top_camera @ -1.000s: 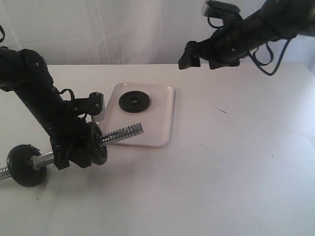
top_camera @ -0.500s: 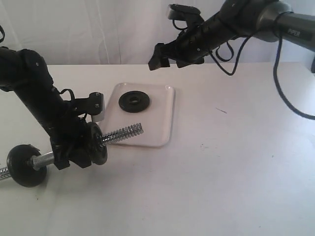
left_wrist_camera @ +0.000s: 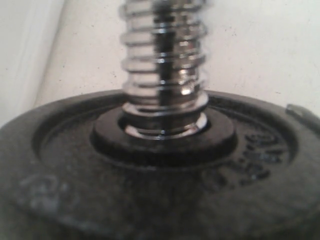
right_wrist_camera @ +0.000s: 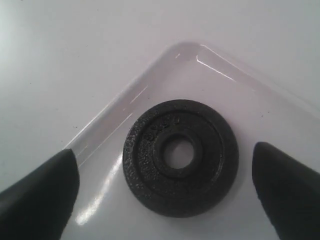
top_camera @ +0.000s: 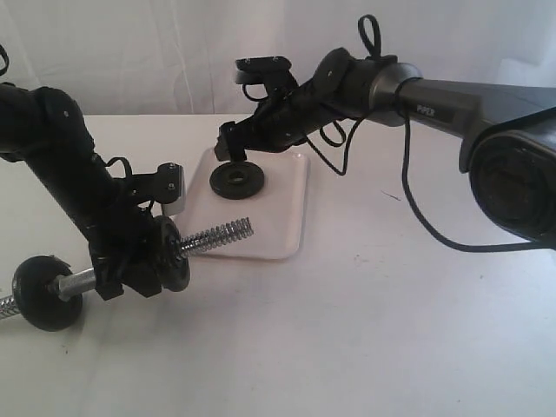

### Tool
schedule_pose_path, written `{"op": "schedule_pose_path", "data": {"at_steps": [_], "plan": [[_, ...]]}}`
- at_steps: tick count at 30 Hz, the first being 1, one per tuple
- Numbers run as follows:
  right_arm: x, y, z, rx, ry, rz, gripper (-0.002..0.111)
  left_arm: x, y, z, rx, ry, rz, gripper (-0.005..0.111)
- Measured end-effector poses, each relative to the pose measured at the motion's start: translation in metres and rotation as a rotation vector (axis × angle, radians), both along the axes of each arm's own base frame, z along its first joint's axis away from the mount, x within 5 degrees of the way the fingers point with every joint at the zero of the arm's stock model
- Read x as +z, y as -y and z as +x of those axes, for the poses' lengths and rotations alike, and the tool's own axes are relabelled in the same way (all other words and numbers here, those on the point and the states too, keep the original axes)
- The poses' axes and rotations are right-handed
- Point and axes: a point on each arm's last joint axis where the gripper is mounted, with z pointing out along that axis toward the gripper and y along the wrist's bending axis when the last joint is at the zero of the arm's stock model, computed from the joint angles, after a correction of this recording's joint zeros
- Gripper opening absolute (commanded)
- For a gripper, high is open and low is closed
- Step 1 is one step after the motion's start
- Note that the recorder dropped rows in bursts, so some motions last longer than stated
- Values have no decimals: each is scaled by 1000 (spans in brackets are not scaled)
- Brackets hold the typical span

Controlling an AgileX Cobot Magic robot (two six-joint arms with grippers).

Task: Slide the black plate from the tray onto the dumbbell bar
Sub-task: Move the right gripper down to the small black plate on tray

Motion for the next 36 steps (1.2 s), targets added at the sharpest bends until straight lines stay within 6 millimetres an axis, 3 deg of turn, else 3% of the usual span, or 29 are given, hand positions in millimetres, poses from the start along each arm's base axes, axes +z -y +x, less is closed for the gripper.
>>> {"op": "schedule_pose_path", "data": {"at_steps": [17,27,36], "plan": [[-5,2,3,-58,8,-28,87,0,0,0,-1,1,0,0],[-27,-5,8,-92,53,-50,87,0,0,0,-2,-1,0,0],[-28,-5,9,-117,47,-33,87,0,0,0,-2,-1,0,0]]}}
